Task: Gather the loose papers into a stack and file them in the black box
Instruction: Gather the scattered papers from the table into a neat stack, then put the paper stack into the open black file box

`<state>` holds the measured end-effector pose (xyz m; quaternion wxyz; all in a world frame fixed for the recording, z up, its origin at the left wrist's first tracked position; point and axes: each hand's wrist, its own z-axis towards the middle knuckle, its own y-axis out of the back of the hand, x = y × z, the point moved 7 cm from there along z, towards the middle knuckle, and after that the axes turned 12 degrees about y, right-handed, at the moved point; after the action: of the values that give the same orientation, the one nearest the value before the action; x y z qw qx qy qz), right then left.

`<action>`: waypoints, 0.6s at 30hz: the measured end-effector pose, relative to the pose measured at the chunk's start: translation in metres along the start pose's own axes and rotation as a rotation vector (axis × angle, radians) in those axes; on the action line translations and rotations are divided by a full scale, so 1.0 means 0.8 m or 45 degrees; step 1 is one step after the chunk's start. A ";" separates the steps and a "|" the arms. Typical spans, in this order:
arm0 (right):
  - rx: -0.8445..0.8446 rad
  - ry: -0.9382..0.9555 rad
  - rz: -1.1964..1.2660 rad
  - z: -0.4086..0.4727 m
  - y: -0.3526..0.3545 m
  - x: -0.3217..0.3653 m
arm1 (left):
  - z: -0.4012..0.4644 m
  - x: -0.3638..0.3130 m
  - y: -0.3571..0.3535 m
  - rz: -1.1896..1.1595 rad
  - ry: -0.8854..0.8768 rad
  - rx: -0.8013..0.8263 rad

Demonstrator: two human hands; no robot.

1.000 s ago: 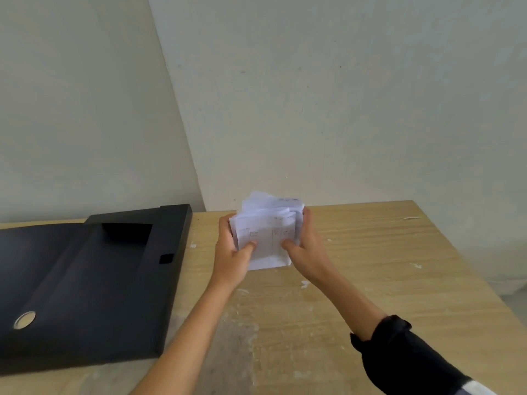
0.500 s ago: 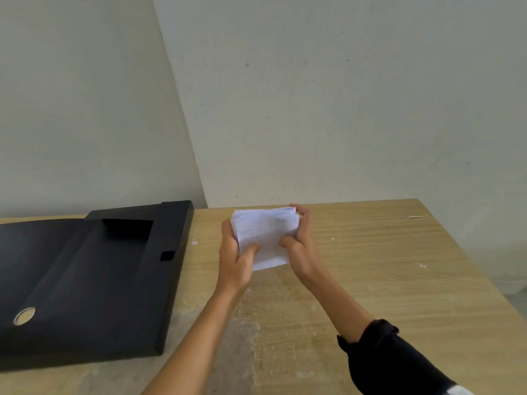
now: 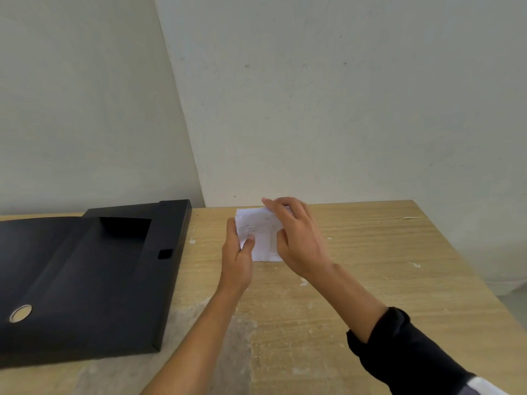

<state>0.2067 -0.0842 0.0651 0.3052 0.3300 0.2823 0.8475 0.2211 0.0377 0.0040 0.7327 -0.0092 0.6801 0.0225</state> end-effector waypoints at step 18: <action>-0.351 -0.619 0.901 -0.051 -0.057 -0.042 | 0.001 0.016 0.002 0.026 -0.013 -0.141</action>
<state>0.2118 -0.0894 -0.0045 0.0951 0.5520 -0.0431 0.8273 0.2230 0.0397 -0.0090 0.7343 -0.0427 0.6741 0.0675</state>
